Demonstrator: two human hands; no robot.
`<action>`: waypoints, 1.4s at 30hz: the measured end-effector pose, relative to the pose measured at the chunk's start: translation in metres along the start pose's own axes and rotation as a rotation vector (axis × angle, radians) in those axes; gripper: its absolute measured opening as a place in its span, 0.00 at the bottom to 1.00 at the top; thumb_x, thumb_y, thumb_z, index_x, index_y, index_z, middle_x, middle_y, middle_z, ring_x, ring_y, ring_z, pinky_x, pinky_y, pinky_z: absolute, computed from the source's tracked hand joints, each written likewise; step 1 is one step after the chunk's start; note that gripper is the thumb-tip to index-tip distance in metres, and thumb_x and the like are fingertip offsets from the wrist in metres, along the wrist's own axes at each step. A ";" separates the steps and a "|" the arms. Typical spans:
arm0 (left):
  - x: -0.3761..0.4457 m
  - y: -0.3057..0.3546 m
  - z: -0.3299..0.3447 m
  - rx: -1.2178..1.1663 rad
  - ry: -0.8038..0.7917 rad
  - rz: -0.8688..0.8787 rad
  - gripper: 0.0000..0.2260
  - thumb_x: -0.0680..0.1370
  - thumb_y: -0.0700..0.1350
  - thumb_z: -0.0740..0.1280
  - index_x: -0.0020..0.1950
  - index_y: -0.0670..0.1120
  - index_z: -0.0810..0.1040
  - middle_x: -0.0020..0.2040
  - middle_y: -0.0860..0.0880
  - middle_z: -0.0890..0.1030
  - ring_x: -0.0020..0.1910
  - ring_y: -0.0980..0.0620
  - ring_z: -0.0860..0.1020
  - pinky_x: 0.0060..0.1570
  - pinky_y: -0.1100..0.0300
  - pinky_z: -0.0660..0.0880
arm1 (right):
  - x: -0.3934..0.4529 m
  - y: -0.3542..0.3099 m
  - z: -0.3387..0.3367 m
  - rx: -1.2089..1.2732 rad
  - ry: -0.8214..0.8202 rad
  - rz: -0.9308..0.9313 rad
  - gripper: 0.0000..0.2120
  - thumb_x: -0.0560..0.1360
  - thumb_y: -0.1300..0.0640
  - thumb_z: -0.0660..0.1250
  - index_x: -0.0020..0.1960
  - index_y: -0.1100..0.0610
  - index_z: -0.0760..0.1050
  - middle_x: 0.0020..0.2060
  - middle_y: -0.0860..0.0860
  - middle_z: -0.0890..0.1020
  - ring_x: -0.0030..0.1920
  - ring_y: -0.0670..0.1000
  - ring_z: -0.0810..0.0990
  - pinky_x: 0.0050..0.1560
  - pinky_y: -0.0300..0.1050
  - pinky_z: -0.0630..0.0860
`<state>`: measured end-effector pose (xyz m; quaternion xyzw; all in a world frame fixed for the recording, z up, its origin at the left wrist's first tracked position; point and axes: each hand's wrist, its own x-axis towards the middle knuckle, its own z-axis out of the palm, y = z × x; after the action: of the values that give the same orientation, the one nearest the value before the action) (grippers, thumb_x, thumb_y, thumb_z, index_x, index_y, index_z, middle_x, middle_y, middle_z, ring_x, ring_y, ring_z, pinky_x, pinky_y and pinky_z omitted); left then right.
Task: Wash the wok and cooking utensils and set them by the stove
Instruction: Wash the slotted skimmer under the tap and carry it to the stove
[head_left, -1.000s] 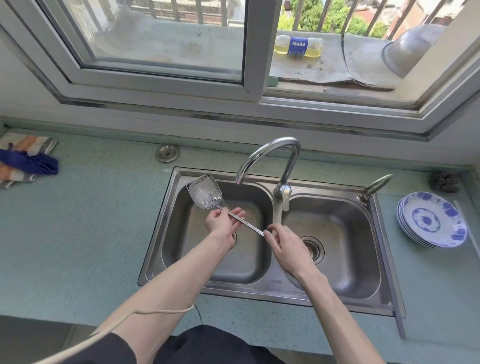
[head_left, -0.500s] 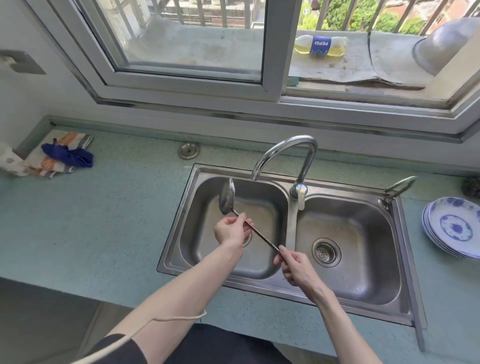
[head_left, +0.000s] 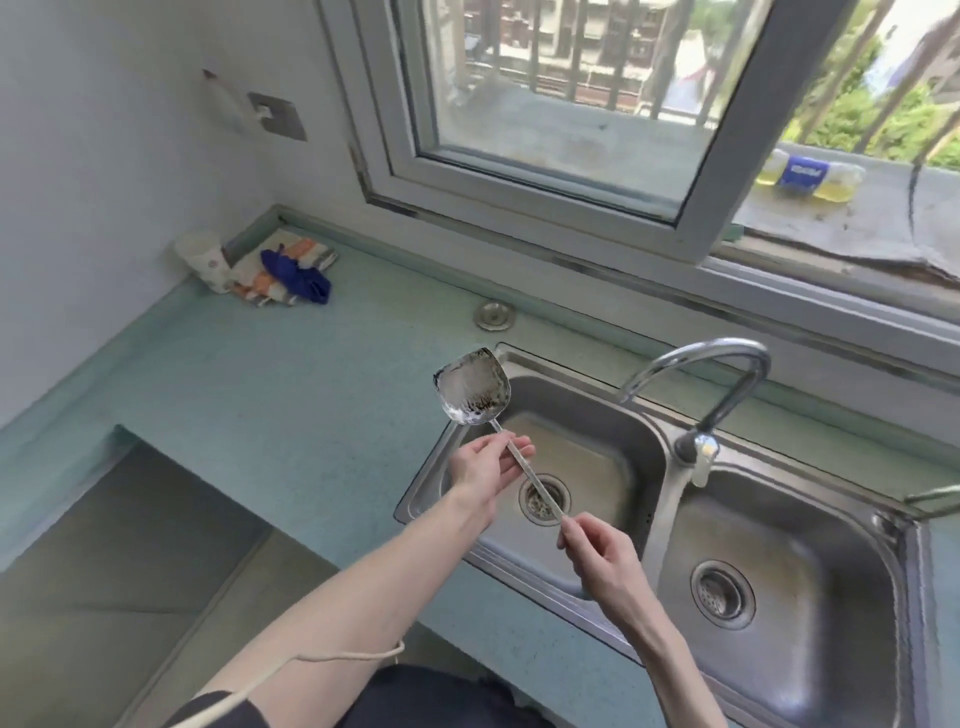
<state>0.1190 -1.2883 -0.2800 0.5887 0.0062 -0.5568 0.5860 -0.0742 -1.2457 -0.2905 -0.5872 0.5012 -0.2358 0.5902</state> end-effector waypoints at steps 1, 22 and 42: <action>-0.002 0.008 -0.011 -0.036 -0.001 0.007 0.10 0.81 0.37 0.68 0.59 0.34 0.79 0.48 0.39 0.87 0.47 0.43 0.87 0.42 0.55 0.83 | 0.001 -0.006 0.010 -0.031 -0.002 -0.027 0.17 0.84 0.49 0.64 0.39 0.56 0.76 0.29 0.48 0.68 0.31 0.49 0.64 0.31 0.44 0.61; -0.137 0.111 -0.410 -0.388 0.279 0.312 0.05 0.79 0.39 0.71 0.54 0.41 0.82 0.43 0.43 0.84 0.38 0.48 0.83 0.43 0.54 0.83 | -0.085 -0.102 0.354 -0.309 -0.440 -0.288 0.16 0.83 0.56 0.67 0.36 0.54 0.77 0.25 0.42 0.64 0.28 0.44 0.61 0.29 0.41 0.58; -0.288 0.103 -0.695 -0.913 1.048 0.543 0.09 0.77 0.38 0.74 0.56 0.38 0.82 0.44 0.40 0.86 0.38 0.50 0.83 0.35 0.61 0.80 | -0.171 -0.144 0.656 -0.527 -1.350 -0.298 0.14 0.82 0.54 0.67 0.40 0.53 0.83 0.29 0.46 0.75 0.30 0.47 0.70 0.32 0.43 0.69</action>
<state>0.5280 -0.6509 -0.2323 0.4560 0.3695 0.0189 0.8094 0.4739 -0.8269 -0.2293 -0.7885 -0.0162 0.2271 0.5713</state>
